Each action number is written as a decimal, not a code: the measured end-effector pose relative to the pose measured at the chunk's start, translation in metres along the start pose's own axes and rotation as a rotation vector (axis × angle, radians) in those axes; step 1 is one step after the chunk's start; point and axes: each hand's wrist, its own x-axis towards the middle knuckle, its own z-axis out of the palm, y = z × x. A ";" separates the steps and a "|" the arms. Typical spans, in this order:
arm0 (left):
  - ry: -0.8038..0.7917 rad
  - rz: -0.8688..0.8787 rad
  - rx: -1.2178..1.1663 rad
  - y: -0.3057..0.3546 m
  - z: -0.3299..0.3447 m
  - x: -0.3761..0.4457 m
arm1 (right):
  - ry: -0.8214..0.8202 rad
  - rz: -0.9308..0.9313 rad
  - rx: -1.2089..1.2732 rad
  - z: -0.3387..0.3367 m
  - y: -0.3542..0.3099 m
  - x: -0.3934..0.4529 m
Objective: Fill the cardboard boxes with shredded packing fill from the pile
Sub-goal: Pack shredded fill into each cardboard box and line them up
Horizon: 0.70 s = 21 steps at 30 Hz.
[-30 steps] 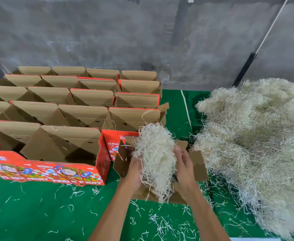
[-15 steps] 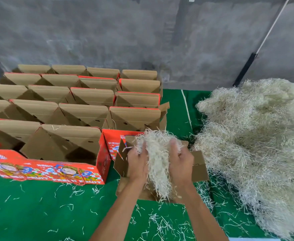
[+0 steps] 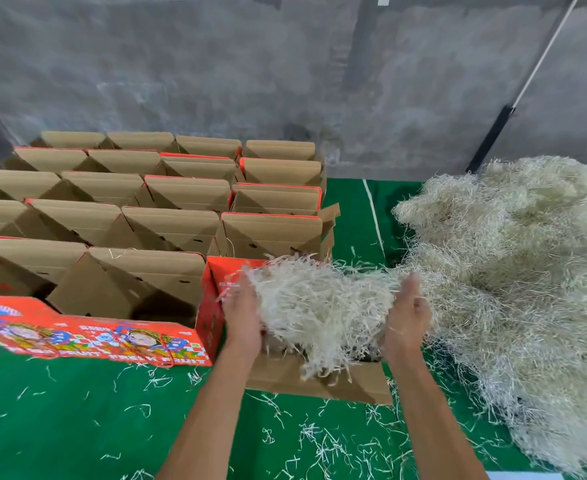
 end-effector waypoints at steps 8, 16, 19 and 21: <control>-0.271 0.043 0.406 -0.028 0.032 -0.048 | -0.285 -0.018 -0.263 0.035 0.009 -0.022; -0.095 -0.008 0.249 0.004 -0.037 0.022 | -0.068 -0.045 -0.197 -0.016 0.003 0.017; -0.258 -0.151 0.094 -0.001 -0.021 0.017 | -0.236 0.099 -0.310 -0.009 0.008 0.008; -0.359 -0.197 0.104 -0.013 -0.002 0.000 | -0.451 0.204 -0.370 0.008 0.014 -0.015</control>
